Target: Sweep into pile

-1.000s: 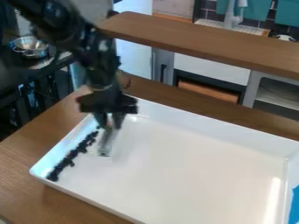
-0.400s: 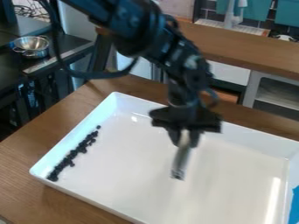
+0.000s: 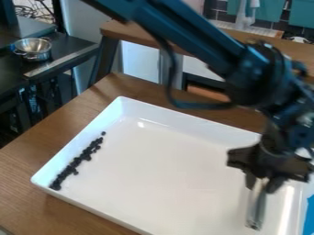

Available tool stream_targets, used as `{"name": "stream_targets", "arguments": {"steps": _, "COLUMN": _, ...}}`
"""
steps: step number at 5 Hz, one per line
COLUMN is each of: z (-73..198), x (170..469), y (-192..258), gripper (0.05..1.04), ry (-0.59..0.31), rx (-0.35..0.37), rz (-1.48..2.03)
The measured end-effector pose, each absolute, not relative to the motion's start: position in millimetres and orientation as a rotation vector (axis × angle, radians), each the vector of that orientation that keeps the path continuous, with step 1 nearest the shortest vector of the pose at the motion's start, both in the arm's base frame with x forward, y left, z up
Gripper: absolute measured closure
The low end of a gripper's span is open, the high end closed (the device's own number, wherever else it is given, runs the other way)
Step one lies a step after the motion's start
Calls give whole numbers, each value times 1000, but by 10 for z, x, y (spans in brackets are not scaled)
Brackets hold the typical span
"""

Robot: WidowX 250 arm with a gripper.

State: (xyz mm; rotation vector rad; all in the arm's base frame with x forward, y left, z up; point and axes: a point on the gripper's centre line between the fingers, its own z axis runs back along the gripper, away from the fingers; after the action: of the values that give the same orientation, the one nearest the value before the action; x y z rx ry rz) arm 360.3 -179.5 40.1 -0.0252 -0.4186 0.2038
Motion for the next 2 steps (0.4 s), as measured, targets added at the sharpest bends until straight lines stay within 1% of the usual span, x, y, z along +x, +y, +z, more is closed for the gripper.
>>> {"name": "stream_targets", "arguments": {"steps": 1, "z": 232, "x": 3703, "y": -2013, "gripper": 726, "ry": -386, "rx": 9, "rz": 220}}
{"name": "stream_targets", "arguments": {"steps": 2, "z": 235, "x": 3727, "y": -2017, "gripper": 426, "ry": -374, "rx": 24, "rz": 212}}
